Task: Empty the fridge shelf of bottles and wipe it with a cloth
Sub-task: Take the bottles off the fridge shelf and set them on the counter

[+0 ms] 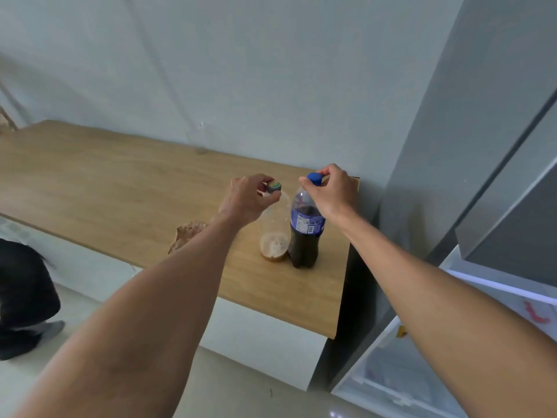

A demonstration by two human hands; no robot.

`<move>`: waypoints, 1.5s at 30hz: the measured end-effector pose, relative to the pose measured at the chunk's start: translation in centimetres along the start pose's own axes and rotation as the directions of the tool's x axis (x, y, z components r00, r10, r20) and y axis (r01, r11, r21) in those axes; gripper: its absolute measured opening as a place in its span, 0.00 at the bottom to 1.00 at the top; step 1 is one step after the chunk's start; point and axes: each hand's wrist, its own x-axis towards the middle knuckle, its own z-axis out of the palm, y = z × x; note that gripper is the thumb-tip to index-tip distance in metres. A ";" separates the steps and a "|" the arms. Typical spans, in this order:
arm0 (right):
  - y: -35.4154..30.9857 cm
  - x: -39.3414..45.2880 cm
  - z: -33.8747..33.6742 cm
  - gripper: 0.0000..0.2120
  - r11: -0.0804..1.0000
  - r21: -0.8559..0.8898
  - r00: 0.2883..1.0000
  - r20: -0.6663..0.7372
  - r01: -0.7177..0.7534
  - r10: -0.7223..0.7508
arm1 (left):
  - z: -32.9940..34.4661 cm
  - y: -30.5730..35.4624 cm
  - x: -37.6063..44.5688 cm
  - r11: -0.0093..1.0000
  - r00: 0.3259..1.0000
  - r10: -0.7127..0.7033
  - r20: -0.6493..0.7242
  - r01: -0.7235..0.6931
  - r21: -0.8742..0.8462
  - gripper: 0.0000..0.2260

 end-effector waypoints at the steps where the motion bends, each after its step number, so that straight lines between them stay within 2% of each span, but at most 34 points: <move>1: 0.1 0.1 0.0 0.17 1.000 -0.004 1.000 0.008 0.018 -0.018 | 0.2 0.1 0.3 1.000 1.000 0.010 0.011 -0.010 -0.006 0.18; 6: 0.6 -1.3 -0.8 0.23 0.996 0.078 0.997 0.064 0.033 -0.038 | 0.1 0.2 0.4 1.000 0.999 -0.003 0.054 0.004 -0.024 0.24; 9: 1.2 -3.6 -1.6 0.25 0.991 0.123 0.998 0.032 0.048 -0.053 | 0.0 0.2 -0.9 1.000 0.999 -0.010 0.031 0.011 -0.024 0.31; 11: 2.0 -5.7 -2.5 0.21 0.992 0.121 0.998 0.037 0.041 -0.046 | 0.2 0.7 -2.7 0.998 1.000 -0.024 -0.015 0.023 -0.054 0.30; 13: 3.0 -8.6 -3.8 0.14 0.994 0.107 0.995 0.093 0.018 -0.028 | 0.3 1.8 -5.3 0.994 0.999 -0.040 -0.037 0.036 -0.104 0.25; 19: 8.8 -19.0 -8.8 0.06 0.993 -0.093 0.951 0.295 -0.068 0.093 | 2.2 4.1 -14.9 0.998 0.987 0.023 0.162 -0.013 -0.061 0.12; 22: 12.5 -24.0 -11.9 0.06 0.976 -0.162 0.951 0.250 -0.145 0.182 | 5.1 6.6 -19.7 0.992 0.977 0.017 0.215 0.011 -0.127 0.12; 26: 16.8 -27.6 -16.0 0.10 0.936 -0.169 0.942 0.082 -0.308 0.325 | 10.4 10.9 -25.0 0.989 0.919 0.073 0.388 -0.016 -0.146 0.12; 29: 19.9 -27.4 -18.2 0.11 0.925 -0.145 0.936 -0.013 -0.351 0.353 | 15.3 14.7 -26.7 0.980 0.900 0.078 0.428 0.010 -0.200 0.14; 31: 22.2 -26.3 -19.1 0.11 0.914 -0.167 0.929 -0.027 -0.369 0.370 | 18.9 16.9 -26.7 0.966 0.885 0.085 0.458 0.040 -0.256 0.15; 36: 28.6 -21.0 -19.1 0.13 0.910 -0.158 0.924 -0.073 -0.382 0.376 | 28.2 19.5 -23.9 0.946 0.849 -0.032 0.528 0.196 -0.258 0.22; 40: 34.0 -16.9 -17.6 0.12 0.934 -0.117 0.940 -0.086 -0.338 0.330 | 34.9 18.7 -20.8 0.932 0.863 -0.124 0.489 0.270 -0.240 0.29; 45: 40.8 -12.9 -14.9 0.18 0.945 -0.165 0.959 -0.040 -0.282 0.279 | 41.9 17.1 -17.1 0.953 0.917 -0.224 0.329 0.277 -0.124 0.23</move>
